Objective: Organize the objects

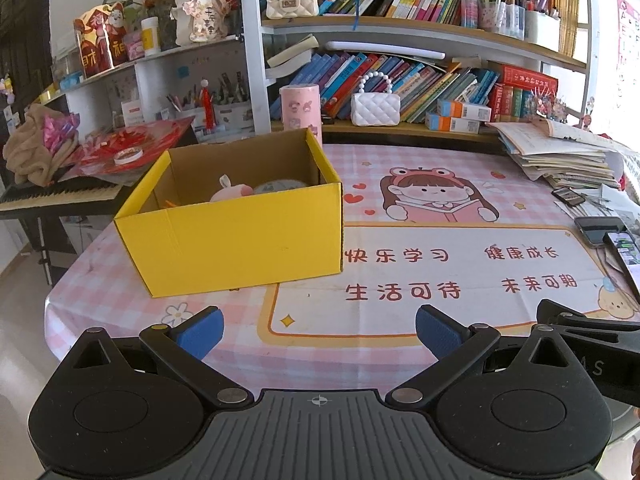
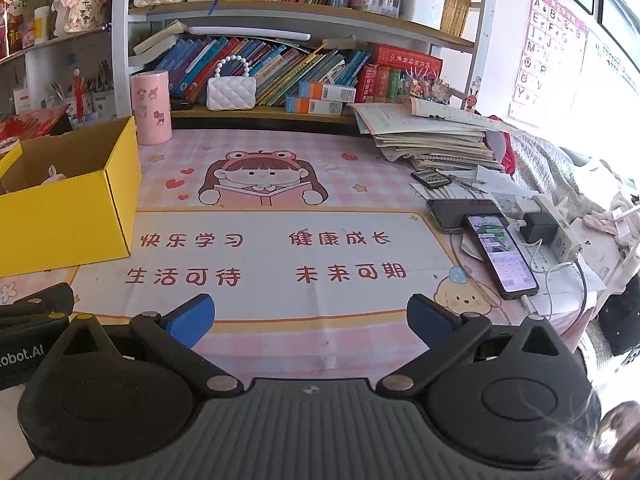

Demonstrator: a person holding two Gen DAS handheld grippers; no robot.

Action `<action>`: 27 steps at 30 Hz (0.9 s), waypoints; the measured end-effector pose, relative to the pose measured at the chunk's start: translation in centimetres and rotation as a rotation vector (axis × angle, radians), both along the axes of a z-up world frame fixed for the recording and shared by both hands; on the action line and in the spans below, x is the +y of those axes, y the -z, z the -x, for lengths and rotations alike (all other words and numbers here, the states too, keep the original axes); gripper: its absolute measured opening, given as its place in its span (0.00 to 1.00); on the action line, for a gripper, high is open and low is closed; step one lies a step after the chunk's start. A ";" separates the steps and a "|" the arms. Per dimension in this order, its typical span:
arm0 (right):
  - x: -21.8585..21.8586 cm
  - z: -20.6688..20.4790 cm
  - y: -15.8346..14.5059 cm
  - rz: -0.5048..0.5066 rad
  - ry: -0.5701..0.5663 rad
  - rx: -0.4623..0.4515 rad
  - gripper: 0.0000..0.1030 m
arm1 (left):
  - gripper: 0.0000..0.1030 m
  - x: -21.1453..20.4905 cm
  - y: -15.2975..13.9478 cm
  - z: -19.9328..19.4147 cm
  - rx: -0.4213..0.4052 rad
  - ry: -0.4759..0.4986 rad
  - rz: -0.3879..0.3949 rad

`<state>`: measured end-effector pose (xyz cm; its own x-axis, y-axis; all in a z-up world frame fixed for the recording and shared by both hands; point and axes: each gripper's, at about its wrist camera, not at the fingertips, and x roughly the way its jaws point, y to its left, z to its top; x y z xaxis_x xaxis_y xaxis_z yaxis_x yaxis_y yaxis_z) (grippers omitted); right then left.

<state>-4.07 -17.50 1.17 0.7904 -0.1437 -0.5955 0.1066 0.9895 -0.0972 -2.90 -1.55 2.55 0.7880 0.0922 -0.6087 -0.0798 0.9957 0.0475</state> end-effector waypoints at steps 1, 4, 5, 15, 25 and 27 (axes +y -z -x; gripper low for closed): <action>0.0 0.0 0.0 0.001 -0.001 0.000 1.00 | 1.00 0.0 0.0 0.0 0.002 -0.001 0.001; 0.1 -0.1 0.1 0.000 -0.002 0.003 1.00 | 1.00 0.2 0.1 -0.1 0.007 -0.003 0.002; 0.2 -0.1 0.2 0.000 -0.003 0.004 1.00 | 1.00 0.3 0.1 -0.1 0.008 -0.004 0.001; 0.6 -0.2 0.4 0.005 -0.007 0.007 1.00 | 1.00 0.8 0.2 -0.6 0.018 -0.008 0.012; 0.8 -0.4 0.2 0.009 -0.013 -0.002 1.00 | 1.00 1.2 -0.1 -0.9 0.015 -0.003 0.025; 0.9 -0.4 0.2 0.010 -0.013 -0.003 1.00 | 1.00 1.4 -0.1 -1.0 0.020 -0.003 0.035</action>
<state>-3.65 -16.64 1.00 0.7939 -0.1391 -0.5920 0.0939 0.9899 -0.1066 -1.93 -0.18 2.64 0.7755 0.0729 -0.6272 -0.0819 0.9965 0.0146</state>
